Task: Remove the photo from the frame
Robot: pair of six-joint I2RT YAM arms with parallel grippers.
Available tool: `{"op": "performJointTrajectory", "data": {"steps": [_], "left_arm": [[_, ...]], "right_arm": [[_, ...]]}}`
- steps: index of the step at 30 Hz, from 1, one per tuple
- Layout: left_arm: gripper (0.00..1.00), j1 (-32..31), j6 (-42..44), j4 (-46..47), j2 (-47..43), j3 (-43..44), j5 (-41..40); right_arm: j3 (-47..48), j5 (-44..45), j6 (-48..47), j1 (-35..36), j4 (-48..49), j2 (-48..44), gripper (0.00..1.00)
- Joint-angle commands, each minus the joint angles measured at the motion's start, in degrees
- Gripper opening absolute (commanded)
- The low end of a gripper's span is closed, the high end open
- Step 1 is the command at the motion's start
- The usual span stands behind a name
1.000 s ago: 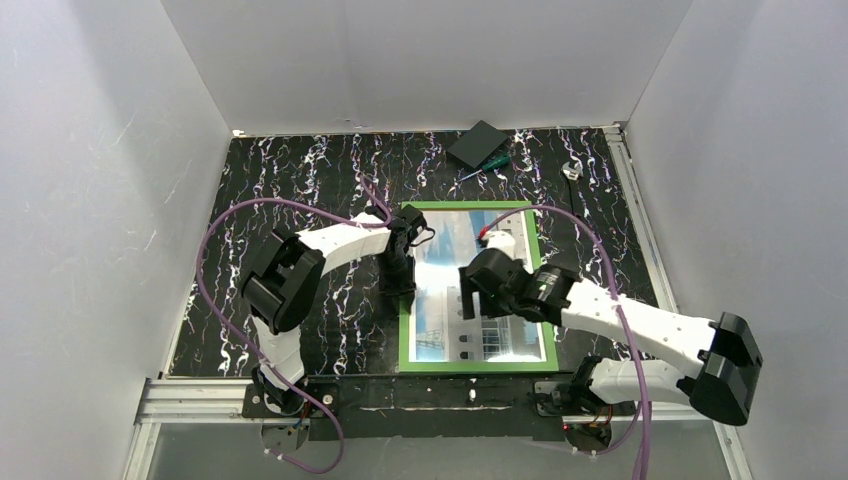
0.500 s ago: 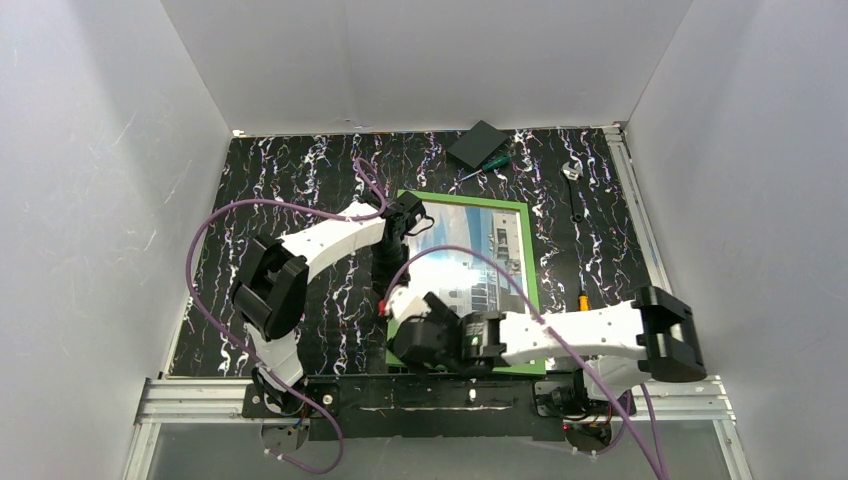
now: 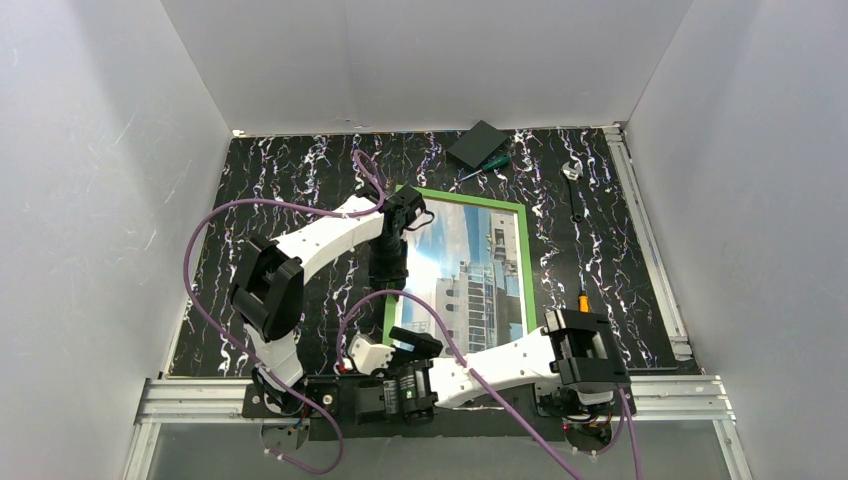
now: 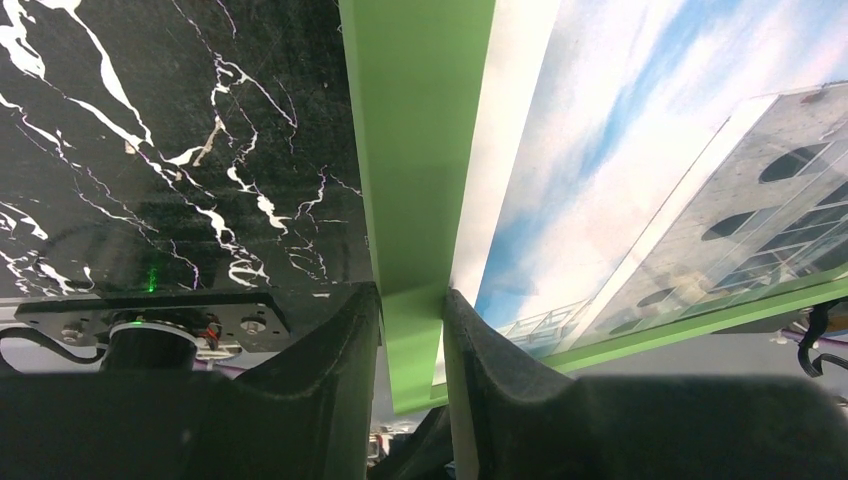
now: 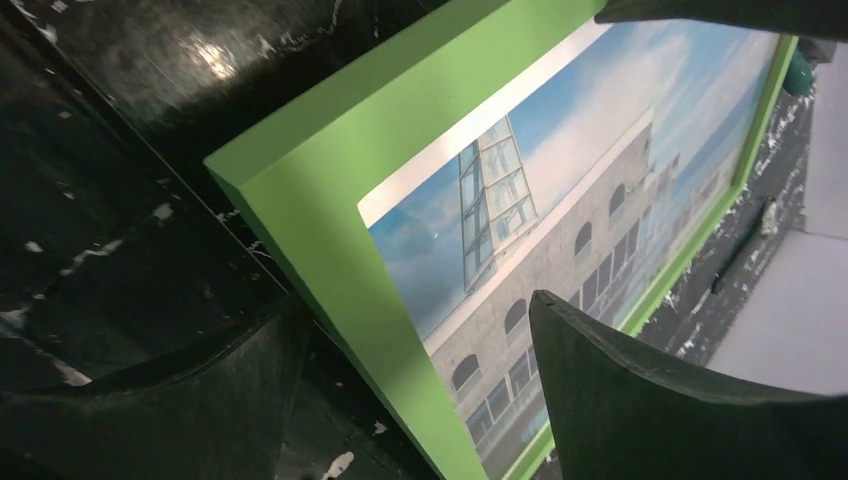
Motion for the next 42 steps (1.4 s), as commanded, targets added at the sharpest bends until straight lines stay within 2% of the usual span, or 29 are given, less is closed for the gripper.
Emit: {"op": "performJointTrajectory", "data": {"steps": [1, 11, 15, 19, 20, 22, 25, 30, 35, 36, 38, 42], "left_arm": [[0.00, 0.3, -0.6, -9.6, -3.7, 2.2, 3.4], [0.00, 0.3, -1.7, -10.3, -3.8, 3.3, 6.1], [0.00, 0.3, -2.4, -10.7, -3.9, 3.7, 7.0], [0.00, 0.3, -3.6, -10.8, -4.0, 3.9, 7.4], [0.00, 0.3, -4.7, -10.5, -4.3, 3.7, 7.0], [0.00, 0.5, -5.5, -10.0, -4.4, 3.6, 7.1], [0.00, 0.9, -6.8, -8.5, -4.4, 3.8, 8.3], [0.00, 1.7, -7.9, -7.4, -4.2, 4.8, 9.5], [0.00, 3.8, -8.5, -5.8, -5.5, 3.8, 12.0], [0.02, 4.5, -8.7, -4.8, -6.3, 2.9, 12.8], [0.19, 6.5, -9.5, -2.0, -8.5, 0.7, 15.5], [0.76, 10.8, -10.1, 3.0, -13.6, -3.0, 19.4]], "right_arm": [[1.7, 4.0, -0.1, 1.0, -3.2, 0.0, 0.86], [3.1, 6.7, -1.3, 1.0, -3.7, 3.3, 0.80], [4.6, 9.5, 0.7, 1.0, -5.9, 4.7, 0.72], [8.6, 16.5, 11.3, 1.1, -15.8, 7.1, 0.64], [12.3, 21.0, 19.7, 1.3, -25.4, 8.9, 0.55], [14.2, 23.2, 25.4, 1.4, -31.6, 10.0, 0.54], [17.0, 26.0, 39.2, 1.6, -44.1, 11.8, 0.48], [16.6, 27.6, 40.2, 1.8, -44.6, 11.7, 0.45], [16.0, 28.6, 40.2, 1.8, -44.6, 11.2, 0.29], [15.8, 28.8, 40.2, 1.9, -44.6, 11.0, 0.26], [15.3, 29.3, 40.4, 1.8, -44.6, 10.7, 0.21], [14.3, 29.8, 40.5, 1.8, -44.6, 10.1, 0.09]]}}
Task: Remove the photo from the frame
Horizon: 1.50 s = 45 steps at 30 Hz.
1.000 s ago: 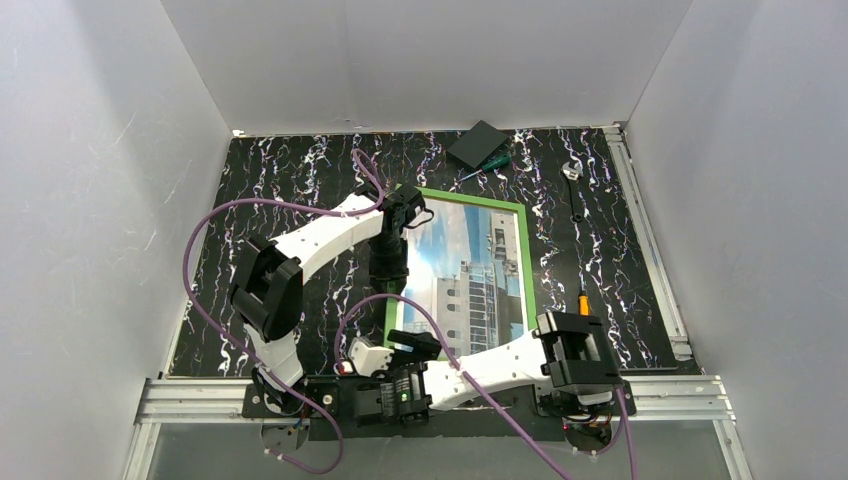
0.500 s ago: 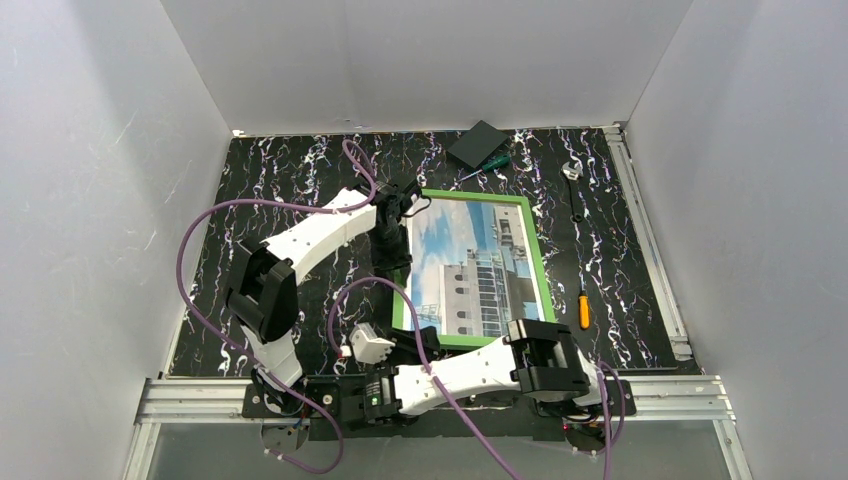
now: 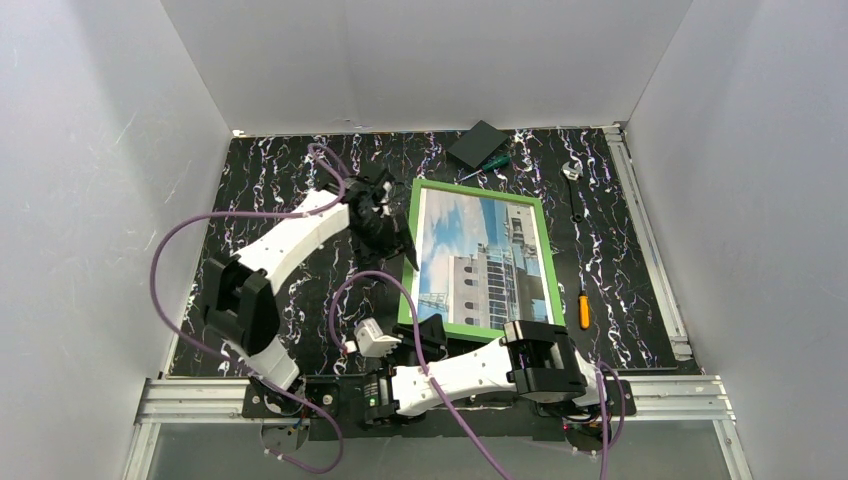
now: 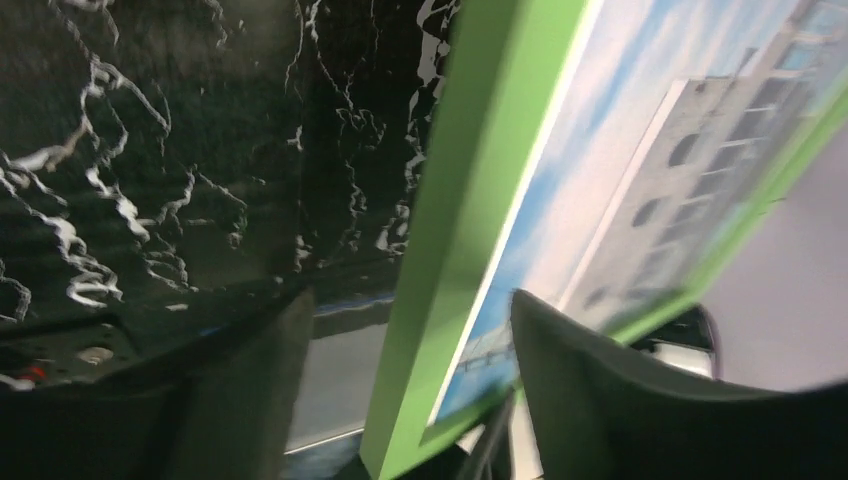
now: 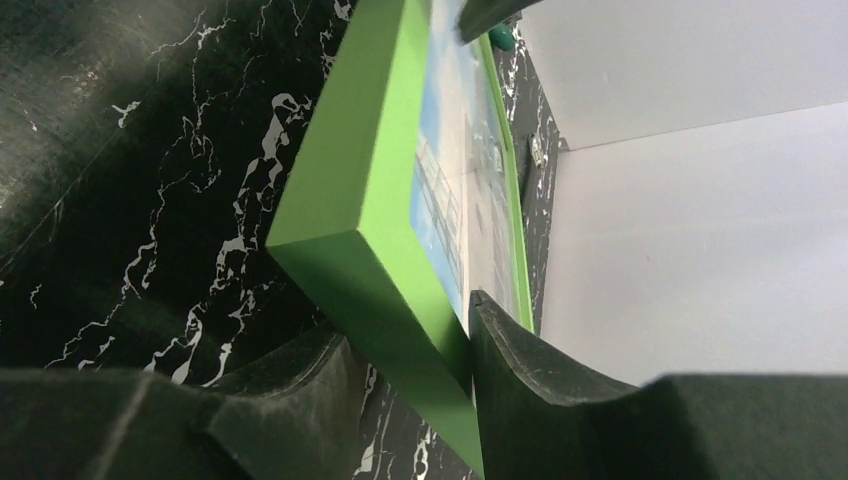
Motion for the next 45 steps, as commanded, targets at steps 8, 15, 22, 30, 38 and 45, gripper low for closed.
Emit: {"op": "performJointTrajectory", "data": {"steps": [8, 15, 22, 30, 38, 45], "left_arm": [[0.98, 12.0, -10.9, 21.5, -17.9, -17.5, 22.4], [0.98, 12.4, -22.9, 50.7, -15.1, -28.6, 30.0], [0.98, 9.4, -24.1, 58.9, -9.0, -27.7, 29.8], [0.61, 4.4, -9.5, 35.7, -6.2, -19.7, 20.4], [0.34, 3.4, -2.9, 23.9, -7.6, -15.8, 14.0], [0.15, 3.4, 1.9, 15.0, -9.0, -11.9, 11.9]], "right_arm": [[-2.8, 5.5, 6.4, 1.8, -4.2, -4.7, 0.01], [-2.2, 6.2, 7.8, 1.7, -4.2, -5.3, 0.01], [-2.7, 6.3, 8.4, 1.7, -4.2, -5.6, 0.01], [-2.8, 5.7, 8.9, 1.8, -4.3, -6.1, 0.01], [-2.7, 5.3, 9.5, 1.9, -4.3, -5.9, 0.01], [-2.7, 4.3, 10.6, 1.9, -4.2, -6.2, 0.12]]}}
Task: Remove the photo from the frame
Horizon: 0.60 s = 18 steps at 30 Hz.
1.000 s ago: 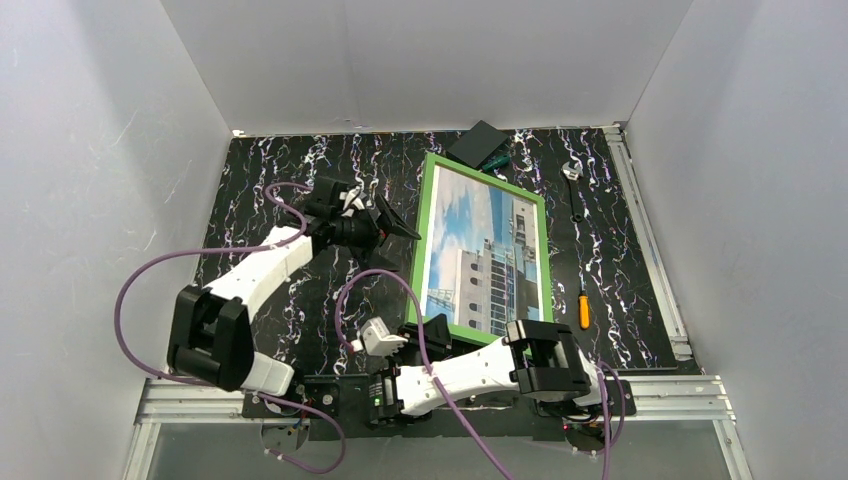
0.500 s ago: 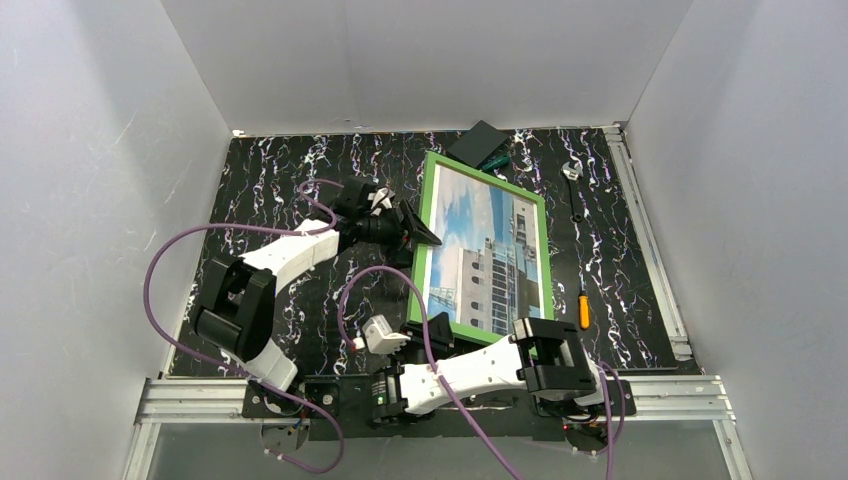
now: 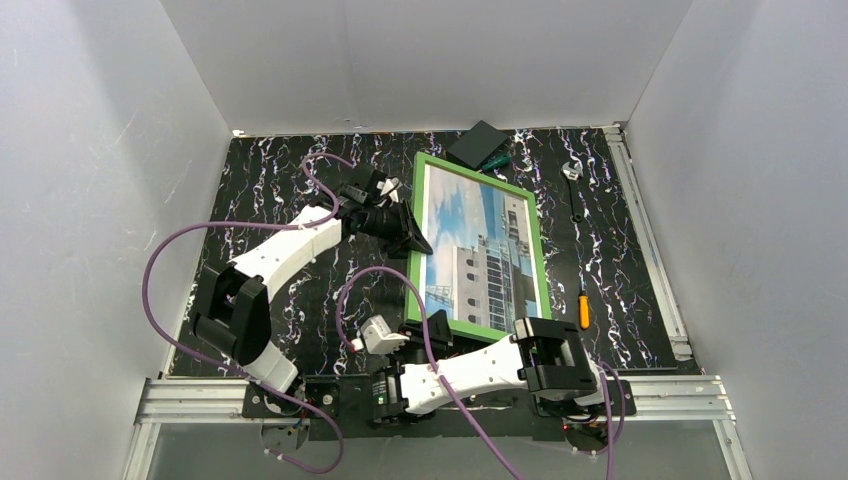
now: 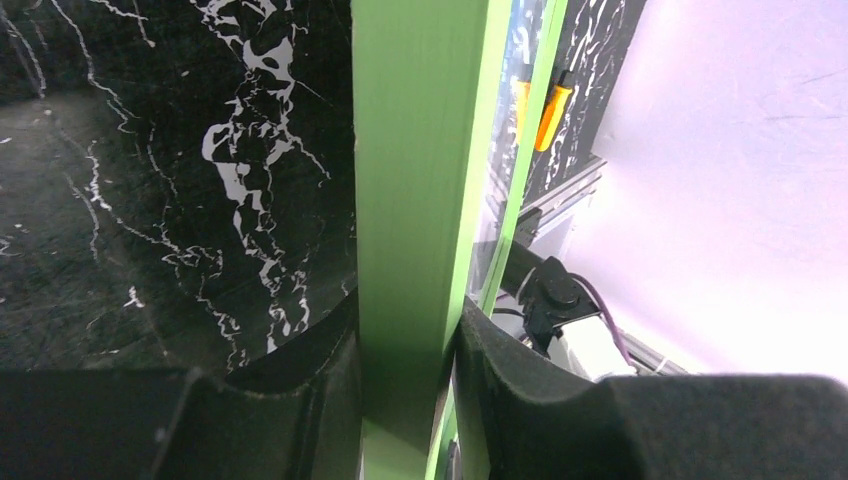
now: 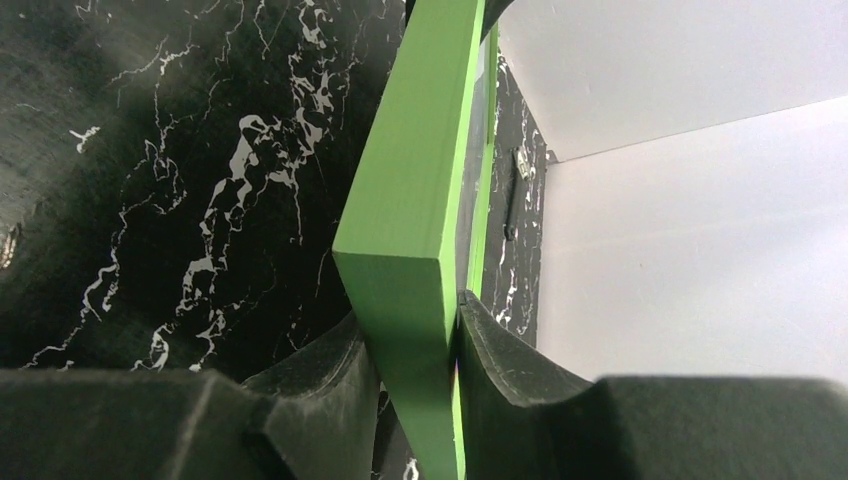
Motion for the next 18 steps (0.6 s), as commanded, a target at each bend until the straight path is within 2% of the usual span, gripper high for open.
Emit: {"op": "performJointTrajectory", "data": {"steps": [1, 6, 9, 10, 16, 18], "left_arm": [[0.12, 0.3, 5.8, -18.0, -3.0, 2.8, -2.5], [0.00, 0.3, 11.7, -27.5, -3.5, 8.1, -5.6], [0.00, 0.7, 14.2, -32.7, -4.1, 11.1, -8.1], [0.00, 0.8, 14.7, -34.0, -4.4, 11.8, -8.6], [0.00, 2.4, 19.7, -44.7, -5.5, 19.9, -14.3], [0.00, 3.1, 21.1, -48.2, -4.9, 23.3, -15.2]], "right_arm": [[0.5, 0.6, 6.6, 2.0, -2.1, -3.3, 0.19], [-0.9, -1.9, 8.7, 3.5, -2.0, -6.6, 0.64], [-2.0, -2.9, 9.2, 4.8, -2.1, -9.5, 0.82], [-2.3, -3.4, 9.2, 5.2, -2.0, -10.3, 0.86], [-3.8, -6.0, 8.4, 8.0, -0.7, -16.2, 0.90], [-6.1, -8.2, -1.7, 8.7, 8.7, -19.4, 0.89]]}}
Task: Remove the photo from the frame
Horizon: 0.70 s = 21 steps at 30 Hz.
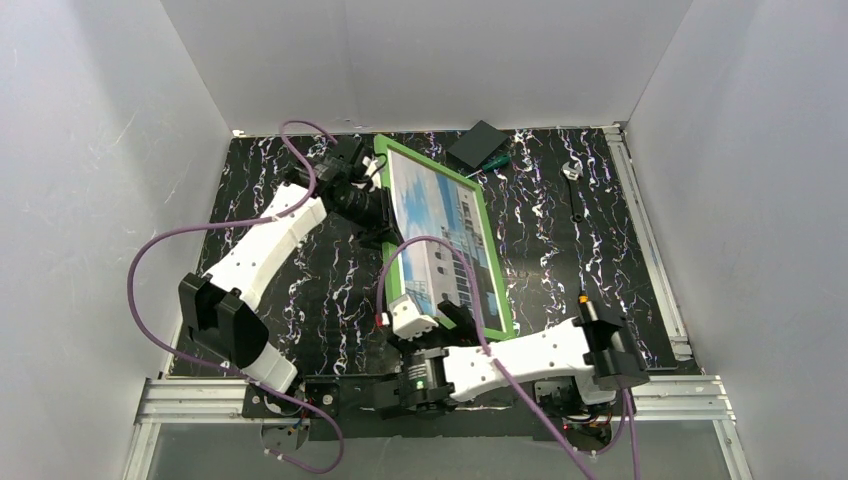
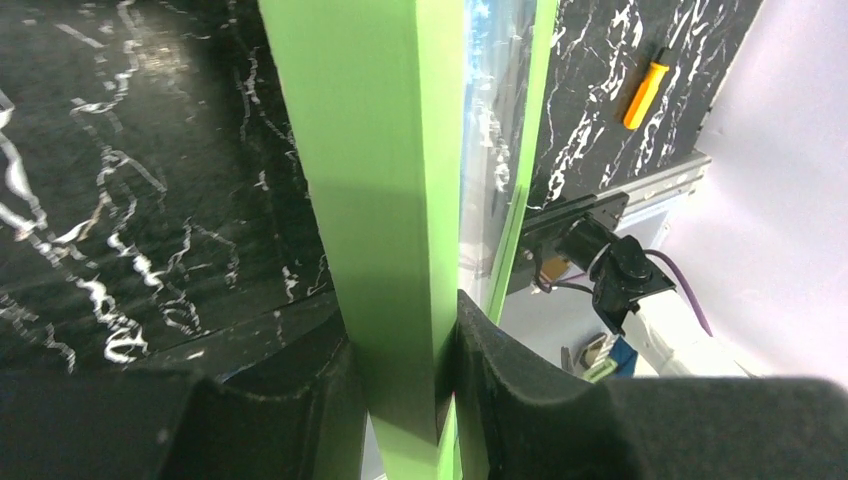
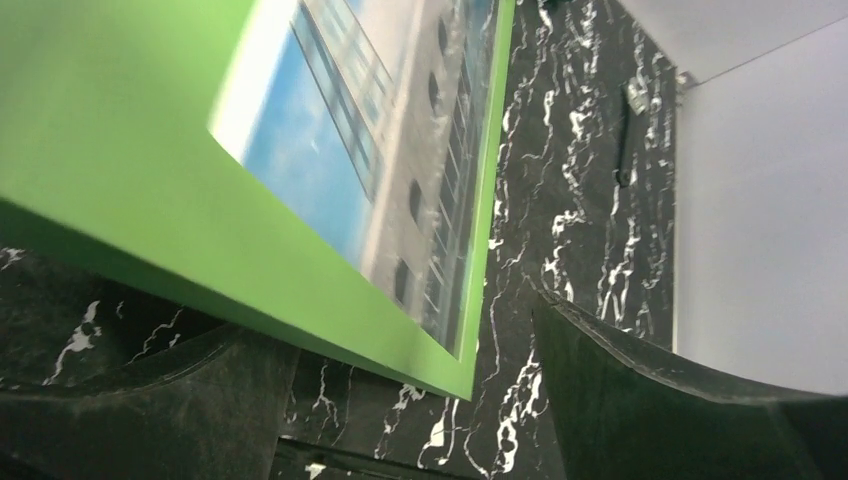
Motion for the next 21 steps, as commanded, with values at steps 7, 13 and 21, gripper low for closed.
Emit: {"op": "performJointTrajectory", "data": {"steps": [7, 13, 21], "left_arm": [[0.00, 2.7, 9.0, -23.7, 0.4, 13.4, -7.3], [0.00, 2.8, 13.7, -32.2, 4.6, 21.2, -11.5], [0.00, 2.7, 12.3, -32.9, 2.6, 21.7, -12.9]], "right_arm": [[-15.7, -17.8, -35.6, 11.3, 38.6, -20.0, 0.87], [-16.8, -27.4, -33.1, 11.2, 41.7, -26.8, 0.86], [-11.3, -19.8, -6.1, 5.5, 13.2, -34.2, 0.87]]}}
